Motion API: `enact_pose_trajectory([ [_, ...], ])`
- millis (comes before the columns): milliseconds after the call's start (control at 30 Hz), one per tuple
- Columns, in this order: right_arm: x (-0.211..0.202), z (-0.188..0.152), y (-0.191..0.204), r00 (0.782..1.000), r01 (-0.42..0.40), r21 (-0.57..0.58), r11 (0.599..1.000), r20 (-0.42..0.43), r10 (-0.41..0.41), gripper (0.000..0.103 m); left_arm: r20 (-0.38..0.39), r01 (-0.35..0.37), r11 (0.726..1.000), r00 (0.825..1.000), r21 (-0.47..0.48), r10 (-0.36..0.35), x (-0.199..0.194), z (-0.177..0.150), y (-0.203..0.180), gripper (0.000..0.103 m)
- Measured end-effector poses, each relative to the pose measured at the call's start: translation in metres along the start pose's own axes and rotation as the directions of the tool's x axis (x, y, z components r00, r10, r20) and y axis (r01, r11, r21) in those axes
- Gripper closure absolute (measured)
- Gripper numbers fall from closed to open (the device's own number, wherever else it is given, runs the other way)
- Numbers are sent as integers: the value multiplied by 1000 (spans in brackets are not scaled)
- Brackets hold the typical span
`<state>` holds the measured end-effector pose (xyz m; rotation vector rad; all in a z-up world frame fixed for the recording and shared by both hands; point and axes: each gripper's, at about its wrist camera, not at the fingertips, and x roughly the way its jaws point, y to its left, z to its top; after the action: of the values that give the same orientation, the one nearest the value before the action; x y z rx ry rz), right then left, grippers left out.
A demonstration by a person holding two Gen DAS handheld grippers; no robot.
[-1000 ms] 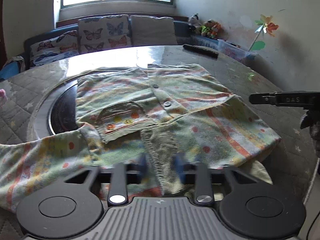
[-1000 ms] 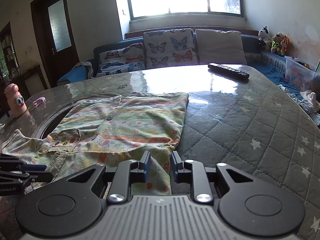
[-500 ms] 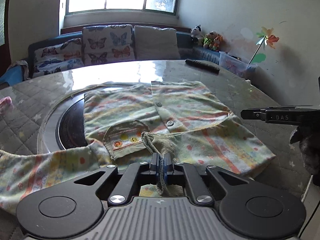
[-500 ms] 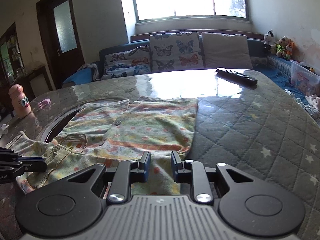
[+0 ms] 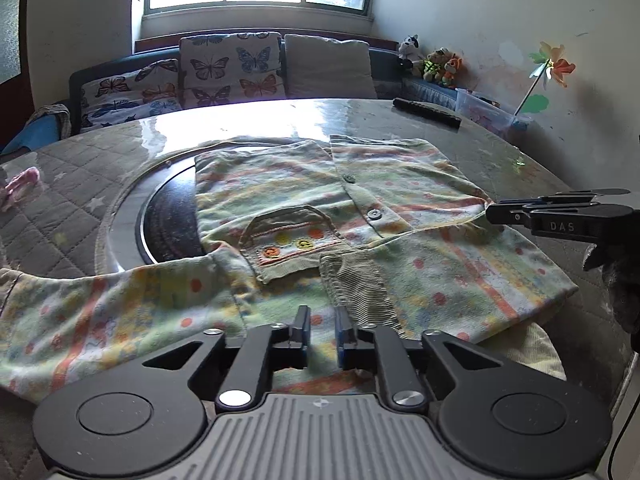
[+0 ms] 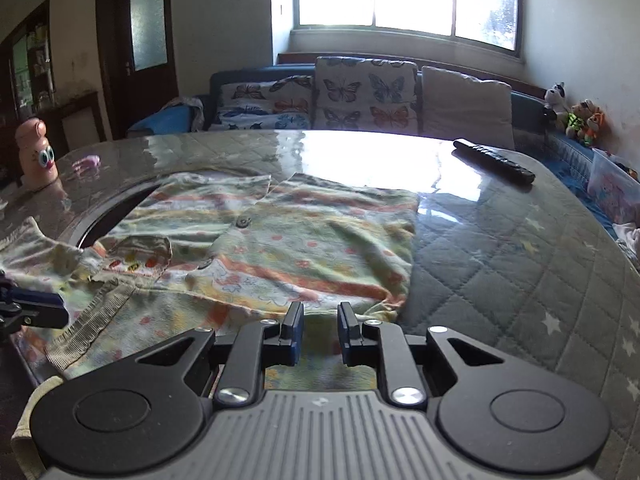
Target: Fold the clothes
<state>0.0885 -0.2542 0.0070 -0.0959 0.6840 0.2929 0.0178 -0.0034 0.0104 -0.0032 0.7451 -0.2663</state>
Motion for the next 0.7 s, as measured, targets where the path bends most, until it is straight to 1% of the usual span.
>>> enact_pose_trajectory([
  [33,5,-1,1,1000,2,1,1000,-12,-2,86,4,-10,1000,1000,-6,10,-2,-1,3,75],
  [100,13,-3,2,999,5,2,1000,-36,-5,85,18,-38,999,999,-21,38,-10,-2,11,70],
  [200,8,0,6,999,-6,5,1000,-33,6,83,44,-88,995,995,-47,90,-21,-4,26,50],
  [267,3,3,17,999,-45,-17,999,-26,45,83,55,-128,989,990,-67,132,-27,-5,39,46],
  [333,-2,5,31,995,-96,-46,994,-28,95,81,59,-171,981,982,-96,177,-32,-6,53,37],
  [433,-5,7,56,986,-165,-101,981,-28,163,73,59,-240,960,966,-144,250,-39,-11,73,32],
  [533,-5,9,81,973,-229,-159,960,-34,227,72,45,-302,933,948,-194,316,-46,-20,93,32],
  [633,-1,8,98,965,-264,-201,943,-52,258,72,32,-363,896,923,-255,383,-55,-29,113,32],
  [700,5,4,113,958,-287,-235,928,-84,275,72,21,-399,867,905,-298,424,-60,-34,127,32],
])
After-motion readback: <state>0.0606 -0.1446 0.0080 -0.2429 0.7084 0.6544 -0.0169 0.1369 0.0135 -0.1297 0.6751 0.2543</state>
